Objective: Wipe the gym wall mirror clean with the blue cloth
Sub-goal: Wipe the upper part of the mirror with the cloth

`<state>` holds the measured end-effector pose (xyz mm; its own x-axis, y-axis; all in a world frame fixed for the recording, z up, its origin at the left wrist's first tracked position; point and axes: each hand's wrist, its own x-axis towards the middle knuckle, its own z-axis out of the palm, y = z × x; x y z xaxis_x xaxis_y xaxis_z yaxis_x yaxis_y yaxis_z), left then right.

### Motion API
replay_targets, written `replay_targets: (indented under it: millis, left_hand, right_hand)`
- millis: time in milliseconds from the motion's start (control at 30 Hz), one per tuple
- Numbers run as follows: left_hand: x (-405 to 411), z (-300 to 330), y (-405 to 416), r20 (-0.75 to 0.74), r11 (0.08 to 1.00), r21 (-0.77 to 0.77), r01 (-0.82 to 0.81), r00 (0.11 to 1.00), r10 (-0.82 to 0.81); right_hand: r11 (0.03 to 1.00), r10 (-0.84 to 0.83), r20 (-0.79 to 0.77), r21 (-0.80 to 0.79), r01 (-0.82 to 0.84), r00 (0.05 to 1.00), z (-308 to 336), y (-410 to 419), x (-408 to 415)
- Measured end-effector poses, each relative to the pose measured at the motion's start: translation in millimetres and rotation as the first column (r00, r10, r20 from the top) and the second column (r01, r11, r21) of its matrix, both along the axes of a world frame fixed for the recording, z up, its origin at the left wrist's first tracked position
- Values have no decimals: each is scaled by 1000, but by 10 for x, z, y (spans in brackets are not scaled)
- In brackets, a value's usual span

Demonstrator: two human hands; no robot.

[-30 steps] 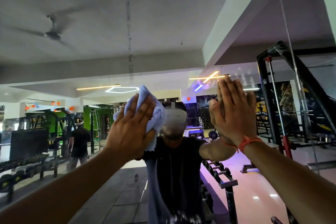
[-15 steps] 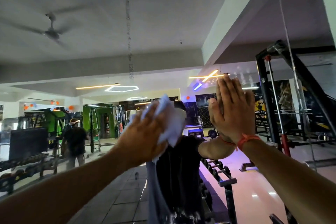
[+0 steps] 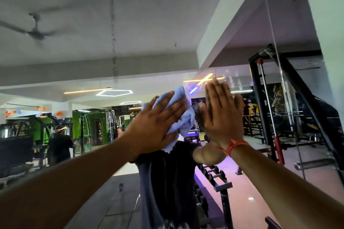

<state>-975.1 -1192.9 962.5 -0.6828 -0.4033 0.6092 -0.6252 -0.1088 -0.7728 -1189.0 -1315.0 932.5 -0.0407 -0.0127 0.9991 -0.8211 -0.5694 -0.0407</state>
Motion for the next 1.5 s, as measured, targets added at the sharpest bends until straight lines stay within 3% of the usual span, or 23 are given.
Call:
replay_targets:
  millis: [67, 133, 200, 233, 300, 400, 467, 500, 567, 633, 700, 833, 900, 967, 1067, 1100, 1167, 1233, 1367, 1433, 1500]
  left_hand:
    - [27, 394, -23, 143, 999, -29, -37, 989, 41]
    - [-101, 706, -43, -63, 987, -155, -51, 997, 42]
    - [-378, 680, -97, -361, 977, -214, -26, 931, -54]
    - [-521, 540, -168, -419, 976, -216, -12, 904, -81]
    - [-679, 166, -318, -317, 991, -130, -6, 948, -36]
    - [-632, 24, -336, 23, 999, 51, 4, 1000, -5]
    - [-588, 315, -337, 210, 998, 60, -25, 978, 12]
    - [-583, 481, -346, 234, 999, 17, -31, 972, 27]
    - [-699, 723, -378, 69, 993, -113, -18, 997, 26]
    - [-977, 670, -466, -233, 980, -200, 13, 971, -61]
    - [-1244, 370, -625, -343, 983, -185, 19, 936, -82]
    - [-1282, 150, -734, 123, 998, 54, 43, 991, -49]
    - [-1218, 407, -738, 252, 999, 41, 19, 967, -29]
    - [-1220, 642, -776, 153, 996, -76, 42, 988, -30]
    - [-1438, 668, -841, -240, 967, -243, 70, 962, -130]
    - [-1534, 560, -887, -292, 961, -266, 79, 943, -158]
    - [-1648, 322, -939, -199, 967, -229, 112, 967, -159]
    - [-1613, 224, -947, 8, 982, -105, 159, 987, -159]
    - [-1467, 558, -910, 250, 994, -9, 109, 963, -104]
    - [-1507, 767, -937, 158, 995, -79, 67, 986, -53]
    - [-1661, 842, -964, -76, 981, -179, 68, 994, -82]
  right_hand:
    - [1000, 12, 8, 2, -12, 1000, 6, -19, -4]
    - [1000, 20, 9, 22, -21, 1000, 14, -11, 2]
    - [999, 40, 10, 31, -40, 999, 31, 32, 4]
    - [998, 64, 11, 23, -65, 998, 43, 56, -21]
    - [990, 137, -24, -30, -137, 990, 73, 73, -171]
    - [986, 111, -118, -112, -124, 987, 134, -78, -618]
    - [991, 108, -34, -76, -110, 994, 218, -263, -931]
    - [995, 94, 26, -38, -93, 995, 261, -346, -1034]
    - [1000, 18, 74, 24, -20, 997, 325, -479, -1197]
    - [998, -24, 42, 51, 22, 999, 336, -576, -1310]
    - [998, -42, 11, 57, 41, 999, 300, -638, -1366]
    - [998, -47, 26, 30, 46, 999, 254, -667, -1355]
    - [999, -41, 47, 20, 40, 998, 249, -669, -1329]
    - [999, -41, 52, 12, 41, 998, 244, -685, -1321]
    - [1000, -21, 59, 4, 20, 998, 246, -680, -1324]
    - [1000, -16, 60, 3, 16, 998, 244, -678, -1334]
    - [1000, -2, 40, 0, 2, 999, 241, -686, -1346]
    - [1000, 6, 11, -1, -6, 1000, 235, -711, -1375]
    - [1000, -2, -23, -1, 2, 1000, 219, -752, -1482]
    - [1000, -25, -33, 13, 25, 999, 184, -772, -1560]
    - [998, -54, -5, 28, 54, 999, 153, -812, -1656]
